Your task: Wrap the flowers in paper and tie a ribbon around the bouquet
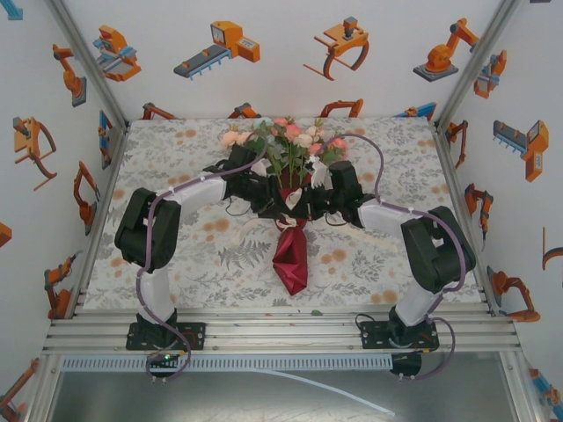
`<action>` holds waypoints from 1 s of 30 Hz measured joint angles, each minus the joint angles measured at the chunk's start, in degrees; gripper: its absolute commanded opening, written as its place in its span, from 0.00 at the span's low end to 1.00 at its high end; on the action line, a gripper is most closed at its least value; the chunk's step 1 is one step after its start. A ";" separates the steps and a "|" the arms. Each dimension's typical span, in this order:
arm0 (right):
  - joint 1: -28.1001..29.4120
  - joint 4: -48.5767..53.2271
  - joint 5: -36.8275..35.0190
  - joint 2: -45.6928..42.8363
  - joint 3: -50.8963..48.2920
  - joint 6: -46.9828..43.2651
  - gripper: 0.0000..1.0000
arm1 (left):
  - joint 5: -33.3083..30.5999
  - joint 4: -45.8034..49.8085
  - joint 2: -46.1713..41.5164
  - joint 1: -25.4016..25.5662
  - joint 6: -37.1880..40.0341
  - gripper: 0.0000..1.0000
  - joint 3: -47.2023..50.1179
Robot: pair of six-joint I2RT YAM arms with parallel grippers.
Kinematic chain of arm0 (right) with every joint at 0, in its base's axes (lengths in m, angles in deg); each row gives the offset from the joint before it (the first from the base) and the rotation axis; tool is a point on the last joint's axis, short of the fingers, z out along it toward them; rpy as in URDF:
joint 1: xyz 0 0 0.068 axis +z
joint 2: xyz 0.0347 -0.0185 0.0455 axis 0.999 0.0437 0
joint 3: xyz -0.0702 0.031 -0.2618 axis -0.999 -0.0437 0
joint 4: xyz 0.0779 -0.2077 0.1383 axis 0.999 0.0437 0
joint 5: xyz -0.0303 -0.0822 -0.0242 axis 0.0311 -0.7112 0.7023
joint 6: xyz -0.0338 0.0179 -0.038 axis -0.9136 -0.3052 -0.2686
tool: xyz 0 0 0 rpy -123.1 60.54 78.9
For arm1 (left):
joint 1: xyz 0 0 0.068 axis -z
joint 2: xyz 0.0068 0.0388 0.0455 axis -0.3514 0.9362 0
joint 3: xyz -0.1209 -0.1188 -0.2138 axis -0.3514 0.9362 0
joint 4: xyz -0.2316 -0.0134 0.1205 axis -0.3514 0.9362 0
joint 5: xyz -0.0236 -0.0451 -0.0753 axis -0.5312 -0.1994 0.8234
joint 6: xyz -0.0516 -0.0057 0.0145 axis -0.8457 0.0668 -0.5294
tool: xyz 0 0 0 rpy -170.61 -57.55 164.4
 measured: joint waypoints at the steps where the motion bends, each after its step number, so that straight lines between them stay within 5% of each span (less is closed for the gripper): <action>1: -0.02 -0.02 -0.02 0.00 0.00 0.00 0.00 | 0.15 -0.28 0.07 0.00 -0.04 0.31 -0.09; 13: -0.11 0.11 -0.04 0.00 0.07 0.00 0.00 | 1.86 -1.75 0.37 0.04 -0.48 0.21 -0.20; 18: -0.15 0.72 -0.07 0.00 0.37 -0.02 0.00 | 1.20 -1.42 0.48 -0.02 -0.74 0.00 -0.20; 30: -0.66 1.92 0.85 -0.09 0.11 0.02 0.03 | -2.38 -0.04 0.39 0.02 -0.44 0.00 -0.50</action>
